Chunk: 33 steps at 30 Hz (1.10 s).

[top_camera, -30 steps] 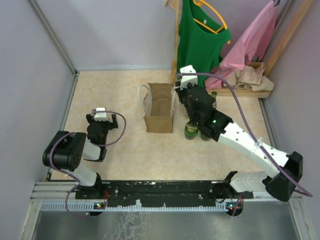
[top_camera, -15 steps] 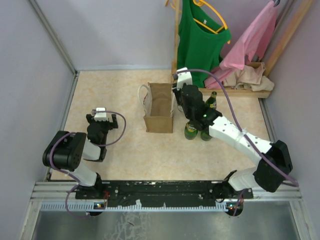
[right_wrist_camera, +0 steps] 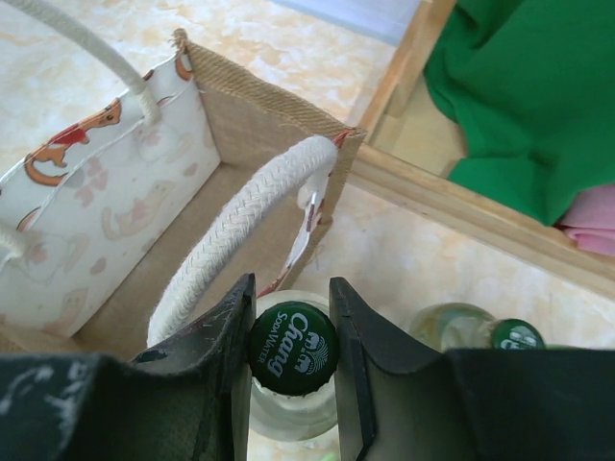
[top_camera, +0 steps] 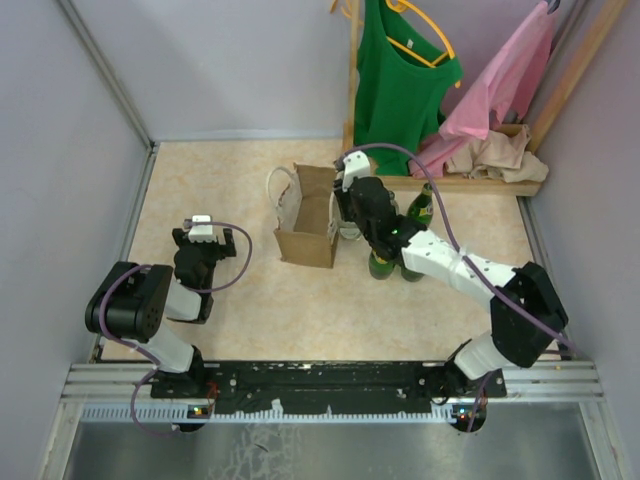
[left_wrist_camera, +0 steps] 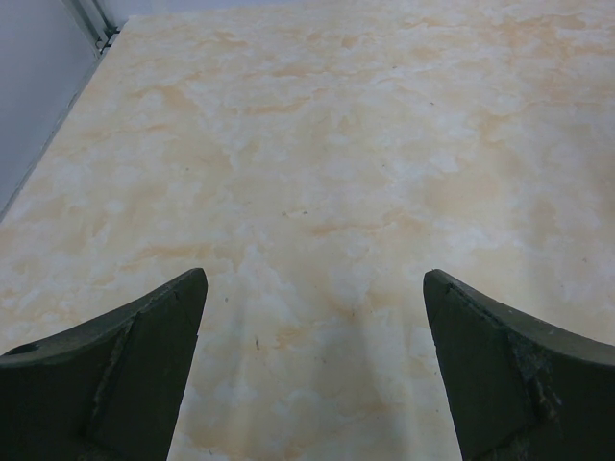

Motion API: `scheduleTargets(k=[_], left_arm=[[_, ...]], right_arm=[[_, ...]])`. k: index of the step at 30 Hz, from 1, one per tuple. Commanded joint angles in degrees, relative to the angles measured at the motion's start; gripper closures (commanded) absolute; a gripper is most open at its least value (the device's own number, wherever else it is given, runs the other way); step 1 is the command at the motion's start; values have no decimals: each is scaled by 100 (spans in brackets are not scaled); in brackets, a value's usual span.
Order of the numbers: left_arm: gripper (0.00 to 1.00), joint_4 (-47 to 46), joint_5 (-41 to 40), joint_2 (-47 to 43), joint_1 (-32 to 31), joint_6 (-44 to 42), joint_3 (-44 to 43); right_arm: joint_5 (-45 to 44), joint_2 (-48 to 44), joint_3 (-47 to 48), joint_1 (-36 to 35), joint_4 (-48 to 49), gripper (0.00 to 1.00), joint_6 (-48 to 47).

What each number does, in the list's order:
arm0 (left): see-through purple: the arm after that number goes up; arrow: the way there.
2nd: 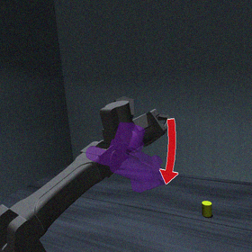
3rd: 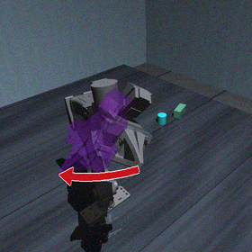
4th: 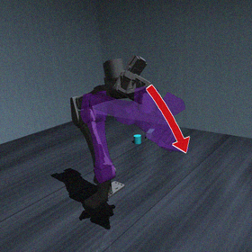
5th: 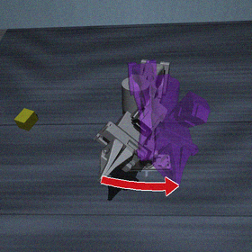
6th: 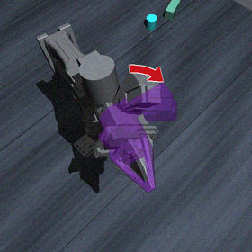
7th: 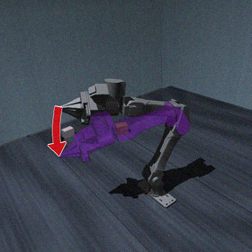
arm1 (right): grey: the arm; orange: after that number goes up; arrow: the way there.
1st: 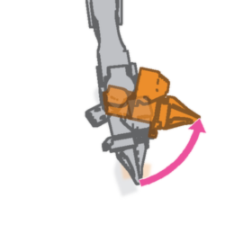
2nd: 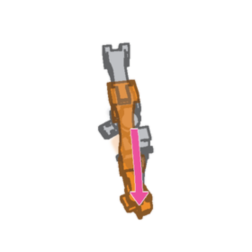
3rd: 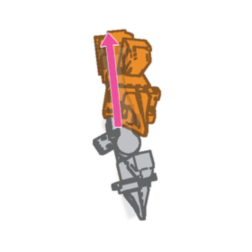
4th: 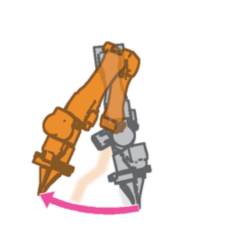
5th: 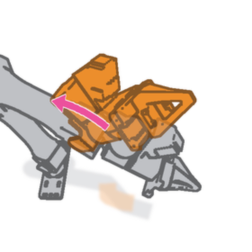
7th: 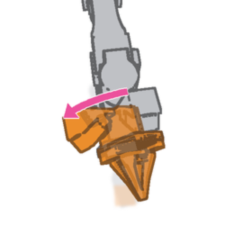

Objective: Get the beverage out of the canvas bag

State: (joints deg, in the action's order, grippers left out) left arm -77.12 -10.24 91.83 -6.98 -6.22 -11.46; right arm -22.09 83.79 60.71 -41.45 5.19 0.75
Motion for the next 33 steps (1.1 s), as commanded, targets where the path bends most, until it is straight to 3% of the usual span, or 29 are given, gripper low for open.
scheduleTargets(k=[1,13,26,33], left_arm=[[0,-75,57,0,30,48,-67],[0,-70,57,-3,26,44,-66],[0,-70,57,-1,28,42,-66],[0,-73,57,-4,27,46,-71]], right_arm=[[345,-23,292,41,1325,100,204],[38,584,508,175,1765,100,-102],[455,1001,1027,363,1786,100,-100],[330,606,440,366,1779,100,58]])
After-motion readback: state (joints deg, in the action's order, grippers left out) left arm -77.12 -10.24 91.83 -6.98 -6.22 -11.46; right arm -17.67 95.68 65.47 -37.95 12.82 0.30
